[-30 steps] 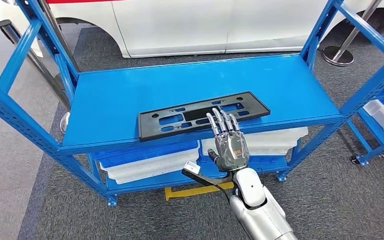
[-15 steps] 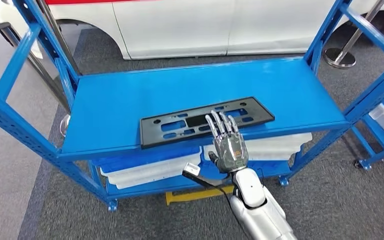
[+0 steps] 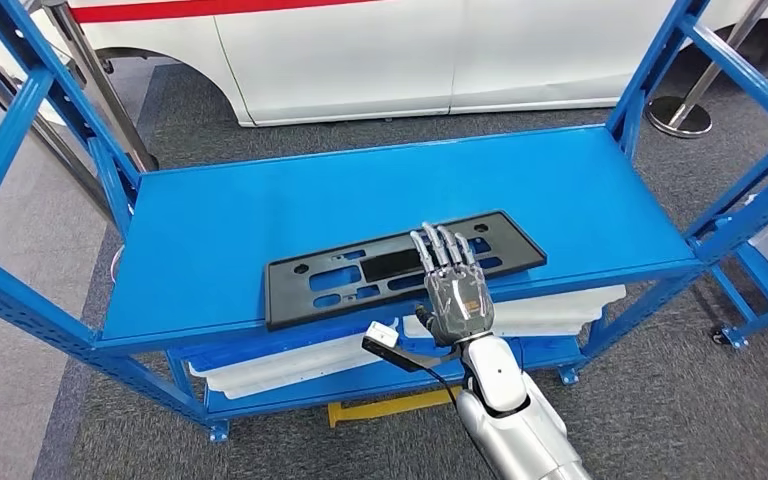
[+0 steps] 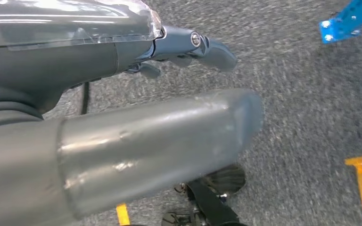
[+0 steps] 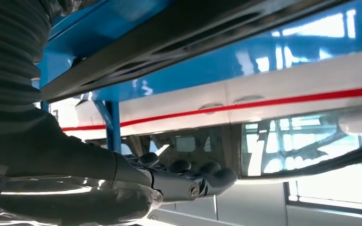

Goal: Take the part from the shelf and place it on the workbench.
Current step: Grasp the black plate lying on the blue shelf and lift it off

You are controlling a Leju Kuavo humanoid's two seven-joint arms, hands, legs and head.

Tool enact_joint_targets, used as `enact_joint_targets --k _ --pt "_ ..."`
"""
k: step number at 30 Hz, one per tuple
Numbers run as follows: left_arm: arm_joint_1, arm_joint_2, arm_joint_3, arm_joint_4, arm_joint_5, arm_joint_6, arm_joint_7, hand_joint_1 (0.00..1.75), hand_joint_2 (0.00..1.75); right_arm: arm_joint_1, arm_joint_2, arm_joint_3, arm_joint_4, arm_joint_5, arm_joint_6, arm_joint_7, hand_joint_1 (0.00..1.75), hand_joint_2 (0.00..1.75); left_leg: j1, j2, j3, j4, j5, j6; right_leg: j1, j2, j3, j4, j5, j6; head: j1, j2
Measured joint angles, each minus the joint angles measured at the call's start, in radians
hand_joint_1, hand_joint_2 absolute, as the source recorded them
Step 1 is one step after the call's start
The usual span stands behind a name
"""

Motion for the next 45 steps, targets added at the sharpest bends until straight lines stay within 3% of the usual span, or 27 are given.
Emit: enact_joint_targets --k 2,4,7,8,9,10,11,13,15,18,20,22,23,24,26,27,29,33,35,37,38,39,40,42,43,45 --pt "0.000 -0.001 0.000 0.000 -0.001 0.001 0.001 0.00 0.00 -0.001 0.001 0.000 0.001 0.000 0.003 0.000 0.00 1.75 0.003 0.000 0.013 -0.014 -0.005 0.010 -0.001 0.000 0.003 0.009 -0.001 0.008 0.000 0.000" --pt "0.001 -0.002 0.000 0.000 -0.005 0.004 0.002 0.00 0.00 -0.006 0.002 0.000 0.004 0.001 0.008 0.000 0.00 1.75 0.008 0.000 0.031 -0.025 -0.008 0.020 -0.003 -0.002 -0.026 0.072 -0.019 0.016 0.000 0.000" --pt "-0.001 -0.002 0.000 0.000 -0.010 0.009 0.003 0.00 0.00 -0.011 0.002 -0.001 0.013 0.003 0.016 0.001 0.00 1.75 0.009 0.000 0.046 -0.029 -0.021 0.030 -0.010 -0.003 -0.144 0.251 -0.086 0.028 0.001 0.000" --pt "-0.001 -0.002 0.000 0.000 -0.012 0.009 0.003 0.00 0.00 -0.011 0.002 -0.001 0.016 0.003 0.017 0.001 0.00 1.75 0.009 0.000 0.052 -0.029 -0.027 0.030 -0.012 -0.003 -0.173 0.279 -0.088 0.030 0.001 0.000" --pt "-0.001 -0.002 0.000 0.000 -0.014 0.010 0.003 0.00 0.00 -0.011 0.002 -0.001 0.020 0.004 0.018 0.002 0.00 1.75 0.009 -0.001 0.060 -0.029 -0.033 0.030 -0.013 -0.004 -0.187 0.273 -0.068 0.031 0.001 0.000" --pt "0.000 -0.002 0.000 0.000 -0.017 0.011 0.004 0.00 0.00 -0.013 0.002 -0.001 0.024 0.007 0.020 0.004 0.00 1.75 0.009 -0.001 0.069 -0.029 -0.039 0.028 -0.014 -0.004 -0.182 0.230 -0.025 0.031 0.001 0.000" --pt "0.000 -0.003 0.000 0.000 -0.021 0.011 0.005 0.00 0.00 -0.017 0.002 -0.001 0.029 0.012 0.024 0.007 0.00 1.75 0.009 -0.001 0.079 -0.029 -0.047 0.025 -0.015 -0.005 -0.164 0.162 0.029 0.030 0.001 0.000" --pt "-0.001 -0.004 0.000 0.000 -0.028 0.011 0.007 0.00 0.00 -0.033 0.002 -0.002 0.046 0.026 0.038 0.017 0.00 1.75 0.008 -0.001 0.090 -0.027 -0.058 0.016 -0.010 -0.008 -0.133 0.051 0.087 0.022 0.001 0.000" --pt "-0.004 -0.004 0.000 0.000 -0.033 0.010 0.008 0.00 0.00 -0.054 0.002 -0.004 0.068 0.045 0.052 0.031 0.00 1.75 0.006 -0.001 0.090 -0.024 -0.064 0.003 -0.004 -0.008 -0.127 0.020 0.090 0.009 0.001 0.000" --pt "-0.006 -0.004 0.000 0.000 -0.038 0.010 0.009 0.00 0.00 -0.085 0.003 -0.004 0.105 0.071 0.069 0.053 0.05 1.75 0.007 -0.001 0.089 0.005 -0.078 -0.014 -0.007 -0.005 -0.111 0.008 0.096 -0.009 0.002 0.000" --pt "-0.008 -0.004 0.000 0.000 -0.042 0.010 0.009 0.00 0.00 -0.110 0.003 -0.005 0.135 0.081 0.082 0.062 0.10 1.75 0.009 0.000 0.046 0.092 -0.127 -0.020 -0.009 -0.005 -0.102 0.003 0.094 -0.017 0.002 0.000" --pt "-0.009 -0.005 0.000 0.000 -0.044 0.010 0.009 0.00 0.00 -0.126 0.003 -0.007 0.166 0.083 0.094 0.067 0.10 1.75 0.009 0.000 -0.026 0.216 -0.180 -0.023 -0.006 -0.005 -0.101 0.004 0.091 -0.023 0.002 0.000" --pt "-0.008 -0.005 0.000 0.000 -0.046 0.010 0.009 0.00 0.00 -0.129 0.003 -0.008 0.179 0.082 0.099 0.067 0.51 1.75 0.009 0.000 -0.051 0.253 -0.186 -0.023 -0.004 -0.005 -0.100 0.005 0.088 -0.025 0.002 0.000" --pt "-0.006 -0.005 0.000 0.000 -0.047 0.010 0.009 0.00 0.00 -0.131 0.003 -0.010 0.189 0.082 0.101 0.068 0.93 1.75 0.009 0.000 -0.059 0.251 -0.171 -0.023 -0.003 -0.004 -0.099 0.006 0.086 -0.025 0.002 0.000" --pt "-0.004 -0.005 0.000 0.000 -0.048 0.010 0.009 0.00 0.00 -0.137 0.003 -0.013 0.204 0.081 0.103 0.068 1.75 1.75 0.009 0.000 -0.025 0.143 -0.090 -0.018 -0.001 -0.001 -0.093 0.009 0.081 -0.024 0.002 0.000" --pt "-0.004 -0.005 0.000 0.000 -0.048 0.010 0.009 0.00 0.00 -0.141 0.003 -0.014 0.210 0.080 0.104 0.068 1.75 1.75 0.006 0.000 -0.002 0.078 -0.060 -0.013 0.001 0.000 -0.090 0.010 0.079 -0.022 0.002 0.000" --pt "-0.006 -0.004 0.000 0.000 -0.049 0.010 0.010 0.00 0.00 -0.150 0.003 -0.017 0.221 0.076 0.110 0.069 1.75 1.75 0.001 -0.001 0.026 0.000 -0.038 -0.003 0.003 0.001 -0.092 0.013 0.076 -0.014 0.002 0.000" --pt "-0.004 -0.006 0.000 0.000 -0.050 0.009 0.010 0.00 0.00 -0.155 0.003 -0.023 0.232 0.068 0.122 0.065 1.75 1.75 0.006 0.001 0.037 -0.021 -0.021 0.018 0.005 0.003 -0.098 0.028 0.063 0.009 0.002 0.000" --pt "-0.005 -0.008 0.000 0.000 -0.050 0.009 0.010 0.00 0.00 -0.157 0.003 -0.026 0.236 0.066 0.124 0.063 1.75 1.75 0.010 0.004 0.039 -0.028 -0.015 0.026 0.001 0.000 -0.135 0.109 0.012 0.019 0.002 0.000" --pt "-0.005 -0.008 0.000 0.000 -0.050 0.008 0.010 0.00 0.00 -0.156 0.002 -0.028 0.241 0.065 0.125 0.061 1.75 1.75 0.010 0.005 0.038 -0.028 -0.016 0.029 -0.005 -0.001 -0.197 0.234 -0.043 0.028 0.002 0.000" --pt "-0.005 -0.008 0.001 0.000 -0.050 0.008 0.010 0.00 0.00 -0.156 0.002 -0.028 0.243 0.065 0.125 0.060 1.75 1.75 0.009 0.005 0.038 -0.028 -0.017 0.030 -0.008 -0.002 -0.217 0.270 -0.050 0.031 0.002 0.000" --pt "-0.005 -0.008 0.001 0.000 -0.050 0.008 0.010 0.00 0.00 -0.156 0.002 -0.028 0.244 0.065 0.125 0.058 1.75 1.75 0.009 0.005 0.039 -0.027 -0.018 0.029 -0.011 -0.003 -0.219 0.273 -0.038 0.033 0.002 0.000" --pt "-0.004 -0.008 0.001 0.000 -0.050 0.008 0.010 0.00 0.00 -0.157 0.002 -0.028 0.245 0.065 0.124 0.057 1.75 1.75 0.010 0.004 0.041 -0.026 -0.020 0.028 -0.013 -0.004 -0.201 0.235 -0.009 0.034 0.002 0.000" --pt "-0.004 -0.011 0.001 0.000 -0.050 0.008 0.009 0.00 0.00 -0.160 0.001 -0.028 0.245 0.065 0.122 0.055 1.75 1.75 0.008 0.003 0.045 -0.021 -0.026 0.022 -0.013 -0.007 -0.133 0.102 0.053 0.030 0.002 0.000" --pt "-0.005 -0.012 0.001 0.000 -0.050 0.008 0.009 0.00 0.00 -0.162 0.001 -0.028 0.245 0.064 0.120 0.054 1.75 1.75 0.007 0.001 0.046 -0.019 -0.028 0.018 -0.011 -0.008 -0.107 0.051 0.069 0.026 0.002 0.000" --pt "-0.005 -0.013 0.001 0.000 -0.050 0.007 0.009 0.00 0.00 -0.163 0.000 -0.028 0.245 0.062 0.117 0.052 1.75 1.75 0.005 0.000 0.047 -0.018 -0.032 0.006 -0.005 -0.008 -0.091 0.015 0.070 0.016 0.002 0.000"
